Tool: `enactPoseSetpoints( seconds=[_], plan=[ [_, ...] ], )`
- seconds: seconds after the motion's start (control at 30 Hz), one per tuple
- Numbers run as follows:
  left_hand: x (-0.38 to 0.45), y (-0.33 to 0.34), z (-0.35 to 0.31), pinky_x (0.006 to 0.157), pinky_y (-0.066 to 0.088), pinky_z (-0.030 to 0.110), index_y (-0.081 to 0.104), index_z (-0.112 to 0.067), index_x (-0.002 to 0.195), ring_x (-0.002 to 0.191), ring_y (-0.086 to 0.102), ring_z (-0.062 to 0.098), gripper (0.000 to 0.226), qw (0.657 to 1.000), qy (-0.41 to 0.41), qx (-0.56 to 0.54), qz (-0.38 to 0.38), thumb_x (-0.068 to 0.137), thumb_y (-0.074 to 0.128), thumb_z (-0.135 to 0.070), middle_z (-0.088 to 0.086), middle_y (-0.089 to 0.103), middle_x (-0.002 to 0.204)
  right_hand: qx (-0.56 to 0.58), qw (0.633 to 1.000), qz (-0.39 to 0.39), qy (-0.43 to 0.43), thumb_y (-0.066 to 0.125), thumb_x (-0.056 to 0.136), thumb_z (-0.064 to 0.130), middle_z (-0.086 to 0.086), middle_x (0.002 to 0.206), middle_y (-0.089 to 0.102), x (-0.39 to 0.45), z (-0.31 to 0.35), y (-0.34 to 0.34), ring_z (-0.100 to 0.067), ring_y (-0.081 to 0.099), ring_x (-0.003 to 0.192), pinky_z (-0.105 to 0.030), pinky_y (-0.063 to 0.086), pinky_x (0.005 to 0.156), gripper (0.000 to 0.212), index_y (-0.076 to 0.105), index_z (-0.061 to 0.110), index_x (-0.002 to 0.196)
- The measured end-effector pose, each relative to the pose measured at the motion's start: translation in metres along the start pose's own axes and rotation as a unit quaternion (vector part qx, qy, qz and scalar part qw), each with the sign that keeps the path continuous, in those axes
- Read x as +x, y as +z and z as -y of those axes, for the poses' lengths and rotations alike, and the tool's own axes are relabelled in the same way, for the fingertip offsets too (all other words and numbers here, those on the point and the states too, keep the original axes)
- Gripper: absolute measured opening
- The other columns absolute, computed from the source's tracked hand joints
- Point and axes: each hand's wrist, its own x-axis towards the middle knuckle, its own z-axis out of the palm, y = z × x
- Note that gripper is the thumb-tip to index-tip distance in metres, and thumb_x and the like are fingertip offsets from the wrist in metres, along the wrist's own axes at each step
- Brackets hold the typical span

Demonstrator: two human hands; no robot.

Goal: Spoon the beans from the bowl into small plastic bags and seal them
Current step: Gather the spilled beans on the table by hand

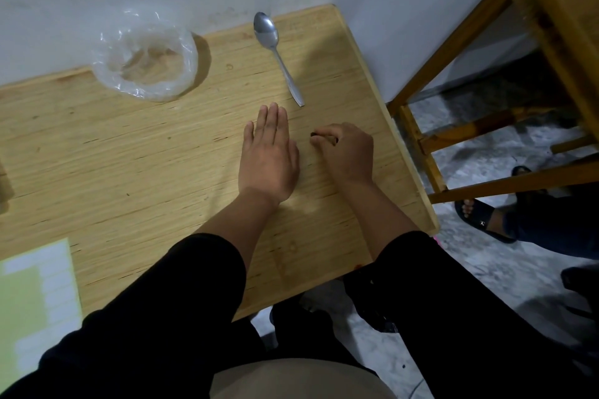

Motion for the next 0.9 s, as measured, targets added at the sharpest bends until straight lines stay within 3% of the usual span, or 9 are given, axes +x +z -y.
enactPoseSetpoints(
  seconds=[0.23, 0.43, 0.73, 0.9],
  plan=[
    [0.001, 0.0, 0.0, 0.118, -0.002, 0.038, 0.01, -0.006, 0.149, 0.146, 0.0, 0.021, 0.056, 1.0, -0.001, -0.023, 0.005, 0.099, 0.024, -0.029, 0.009, 0.01, 0.158, -0.013, 1.0, -0.025, -0.012, 0.068, 0.081, 0.023, -0.007, 0.095, 0.071, -0.002, 0.003, 0.003, -0.02, 0.064, 0.086, -0.033, 0.05, 0.079, 0.021, 0.073, 0.013, 0.099],
    [0.001, 0.001, 0.002, 0.116, -0.005, 0.037, 0.004, -0.005, 0.149, 0.146, -0.003, 0.021, 0.057, 1.0, 0.013, -0.019, 0.015, 0.1, 0.02, -0.029, 0.011, 0.003, 0.158, -0.055, 0.996, -0.068, -0.018, 0.061, 0.087, 0.016, -0.009, 0.092, 0.07, -0.014, 0.006, 0.015, -0.021, 0.064, 0.084, -0.024, 0.043, 0.073, 0.017, 0.071, 0.006, 0.096],
    [0.002, 0.004, 0.007, 0.116, -0.002, 0.04, 0.009, -0.002, 0.148, 0.146, 0.003, 0.025, 0.058, 0.999, 0.033, -0.034, 0.008, 0.098, 0.026, -0.027, 0.014, 0.008, 0.157, 0.053, 0.973, -0.147, 0.172, 0.06, 0.089, 0.022, -0.002, 0.094, 0.071, -0.059, 0.016, 0.011, -0.005, 0.054, 0.08, -0.011, 0.032, 0.066, 0.019, 0.071, 0.01, 0.098],
    [-0.002, 0.003, 0.008, 0.117, 0.003, 0.039, 0.012, 0.0, 0.148, 0.146, 0.007, 0.026, 0.057, 0.996, 0.083, -0.028, 0.024, 0.098, 0.028, -0.024, 0.016, 0.013, 0.156, 0.166, 0.935, -0.173, 0.262, 0.061, 0.089, 0.021, 0.001, 0.091, 0.068, -0.088, 0.006, 0.004, -0.006, 0.055, 0.083, 0.0, 0.038, 0.059, 0.016, 0.072, 0.012, 0.097]
  ],
)
